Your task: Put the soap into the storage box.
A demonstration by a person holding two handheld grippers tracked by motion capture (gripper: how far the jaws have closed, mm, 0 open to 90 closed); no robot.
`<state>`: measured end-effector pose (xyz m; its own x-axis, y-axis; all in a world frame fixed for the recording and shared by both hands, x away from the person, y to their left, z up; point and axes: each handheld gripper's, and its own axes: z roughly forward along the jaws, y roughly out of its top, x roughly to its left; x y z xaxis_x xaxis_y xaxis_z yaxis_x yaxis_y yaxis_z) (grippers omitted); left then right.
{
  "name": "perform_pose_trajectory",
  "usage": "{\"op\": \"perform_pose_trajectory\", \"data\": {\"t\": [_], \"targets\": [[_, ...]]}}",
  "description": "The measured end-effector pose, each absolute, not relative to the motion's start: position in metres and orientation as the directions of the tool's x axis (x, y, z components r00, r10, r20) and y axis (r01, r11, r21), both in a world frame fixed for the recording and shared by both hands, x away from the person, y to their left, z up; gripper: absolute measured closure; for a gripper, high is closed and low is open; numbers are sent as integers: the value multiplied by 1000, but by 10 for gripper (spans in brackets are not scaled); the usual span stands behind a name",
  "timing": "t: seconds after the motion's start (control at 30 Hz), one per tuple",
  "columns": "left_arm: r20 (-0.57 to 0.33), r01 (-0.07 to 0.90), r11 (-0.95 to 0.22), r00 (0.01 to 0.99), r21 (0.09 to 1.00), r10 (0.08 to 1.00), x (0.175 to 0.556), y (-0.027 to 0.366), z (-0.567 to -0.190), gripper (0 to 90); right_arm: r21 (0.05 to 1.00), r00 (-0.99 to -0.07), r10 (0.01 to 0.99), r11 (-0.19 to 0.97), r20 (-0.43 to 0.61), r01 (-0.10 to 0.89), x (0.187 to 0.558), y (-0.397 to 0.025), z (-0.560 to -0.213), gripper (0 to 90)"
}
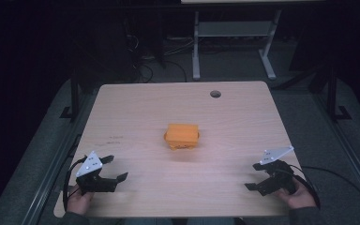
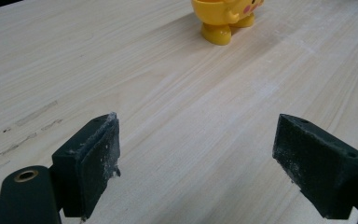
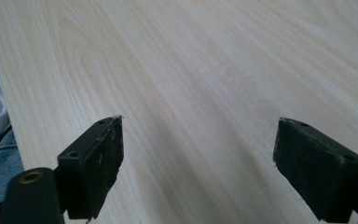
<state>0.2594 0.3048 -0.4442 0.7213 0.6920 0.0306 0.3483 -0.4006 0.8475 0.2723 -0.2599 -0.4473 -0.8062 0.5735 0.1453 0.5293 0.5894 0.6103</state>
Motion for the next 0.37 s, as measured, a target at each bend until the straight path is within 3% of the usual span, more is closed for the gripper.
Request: {"op": "perform_pose_trajectory", "data": {"t": [0.37], "targets": [[26, 351, -398, 722, 847, 691, 259, 304, -444, 143, 629, -773, 618, 545, 147, 555, 247, -264, -453, 140]]}}
